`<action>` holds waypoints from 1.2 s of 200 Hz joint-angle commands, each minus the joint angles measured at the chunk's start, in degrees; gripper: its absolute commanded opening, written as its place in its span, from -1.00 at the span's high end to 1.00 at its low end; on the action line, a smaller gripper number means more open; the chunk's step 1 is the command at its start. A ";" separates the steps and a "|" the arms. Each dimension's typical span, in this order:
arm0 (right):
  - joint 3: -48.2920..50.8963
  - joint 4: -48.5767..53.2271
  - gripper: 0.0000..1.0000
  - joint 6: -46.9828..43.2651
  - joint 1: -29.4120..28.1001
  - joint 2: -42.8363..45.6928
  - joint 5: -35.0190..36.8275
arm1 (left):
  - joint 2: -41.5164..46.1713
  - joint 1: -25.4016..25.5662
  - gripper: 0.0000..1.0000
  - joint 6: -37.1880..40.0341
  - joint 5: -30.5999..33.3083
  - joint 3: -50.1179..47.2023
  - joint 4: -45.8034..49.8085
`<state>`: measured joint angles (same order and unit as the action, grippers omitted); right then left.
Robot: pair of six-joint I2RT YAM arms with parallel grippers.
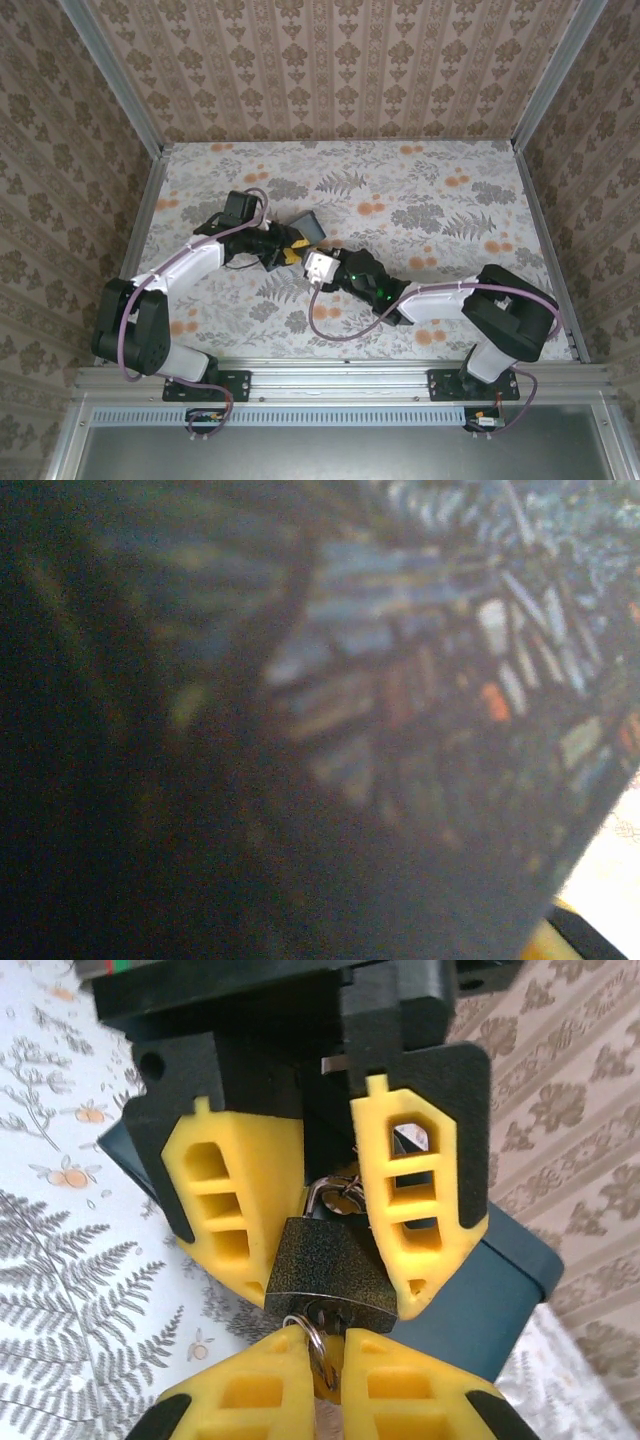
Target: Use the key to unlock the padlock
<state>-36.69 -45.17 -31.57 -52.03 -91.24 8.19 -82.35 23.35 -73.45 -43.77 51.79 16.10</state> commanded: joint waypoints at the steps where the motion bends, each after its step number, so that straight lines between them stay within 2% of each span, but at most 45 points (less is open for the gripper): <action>1: -1.72 5.14 1.00 18.44 1.67 3.04 0.91 | 2.00 0.45 1.00 0.32 -1.93 0.50 -2.12; 18: -2.75 9.11 1.00 27.74 1.75 4.00 0.53 | 1.68 0.73 1.00 0.43 -1.98 0.31 -2.08; 35: -3.08 11.30 1.00 40.78 2.06 5.05 0.35 | 1.81 0.82 1.00 0.72 -1.44 0.30 -1.70; 60: -2.34 9.51 1.00 60.92 2.11 4.77 -1.00 | 1.80 0.98 1.00 0.56 -0.69 0.00 -2.28; 82: -2.76 7.35 1.00 70.49 2.04 3.80 -3.13 | 1.66 1.06 1.00 0.62 -0.79 -0.14 -2.45; 97: -3.42 8.90 1.00 70.95 2.05 4.46 -3.59 | 1.97 0.84 1.00 1.41 -0.73 -0.15 -1.57; 116: -4.33 15.88 1.00 67.90 2.52 5.94 -1.34 | 3.03 0.34 1.00 2.63 -0.26 -0.22 -0.03; 130: -3.98 18.25 1.00 69.29 4.40 5.72 -3.10 | 3.97 0.12 1.00 3.65 0.42 -0.07 1.00; 143: -2.87 17.03 0.99 71.75 6.26 5.04 -5.97 | 4.12 -0.06 1.00 5.42 1.36 0.60 2.75; 186: 0.44 9.47 1.00 76.43 8.99 4.69 -8.43 | 4.25 -1.09 1.00 8.53 2.86 0.19 6.03; 207: -0.38 8.39 1.00 76.99 9.36 3.79 -10.27 | 4.26 -1.58 0.82 9.82 3.92 0.53 7.31; 224: -0.42 7.91 1.00 78.25 9.82 3.62 -10.86 | 4.12 -1.74 0.45 10.92 4.54 0.93 8.65; 240: -0.32 8.48 1.00 79.15 10.28 3.75 -10.59 | 4.51 -1.90 0.30 11.22 4.91 1.13 9.21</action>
<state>-37.78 -35.79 43.27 -45.01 -87.15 -7.03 -79.75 22.98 -66.06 -41.63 52.01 18.98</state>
